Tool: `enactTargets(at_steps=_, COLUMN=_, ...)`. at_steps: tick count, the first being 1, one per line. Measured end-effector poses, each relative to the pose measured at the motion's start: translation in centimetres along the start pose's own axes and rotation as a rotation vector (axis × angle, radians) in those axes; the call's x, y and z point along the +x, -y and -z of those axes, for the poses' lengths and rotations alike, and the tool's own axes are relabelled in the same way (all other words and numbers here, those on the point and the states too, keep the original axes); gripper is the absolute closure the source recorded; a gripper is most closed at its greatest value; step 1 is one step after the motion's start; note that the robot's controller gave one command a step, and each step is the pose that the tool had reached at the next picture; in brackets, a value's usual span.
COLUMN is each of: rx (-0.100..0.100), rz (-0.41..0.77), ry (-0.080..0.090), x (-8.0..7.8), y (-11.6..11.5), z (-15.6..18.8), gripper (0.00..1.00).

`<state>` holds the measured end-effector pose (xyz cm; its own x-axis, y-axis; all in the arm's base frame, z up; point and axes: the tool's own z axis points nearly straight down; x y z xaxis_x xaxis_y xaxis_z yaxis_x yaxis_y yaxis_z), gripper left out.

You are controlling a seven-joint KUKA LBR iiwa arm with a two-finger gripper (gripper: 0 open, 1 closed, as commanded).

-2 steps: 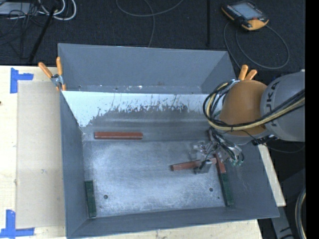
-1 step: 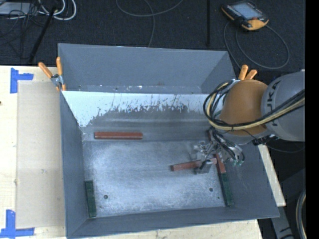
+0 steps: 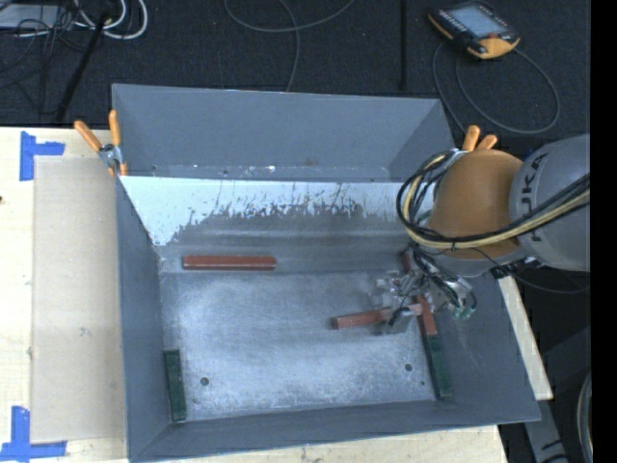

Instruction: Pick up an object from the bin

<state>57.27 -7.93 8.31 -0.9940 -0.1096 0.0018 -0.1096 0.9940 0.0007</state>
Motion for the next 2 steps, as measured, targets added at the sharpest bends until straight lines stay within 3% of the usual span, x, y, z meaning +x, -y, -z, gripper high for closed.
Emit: enactTargets(at_steps=2, rx=0.001, rz=0.001, ry=0.004, x=-0.12, y=-0.01, z=1.25, gripper=1.00)
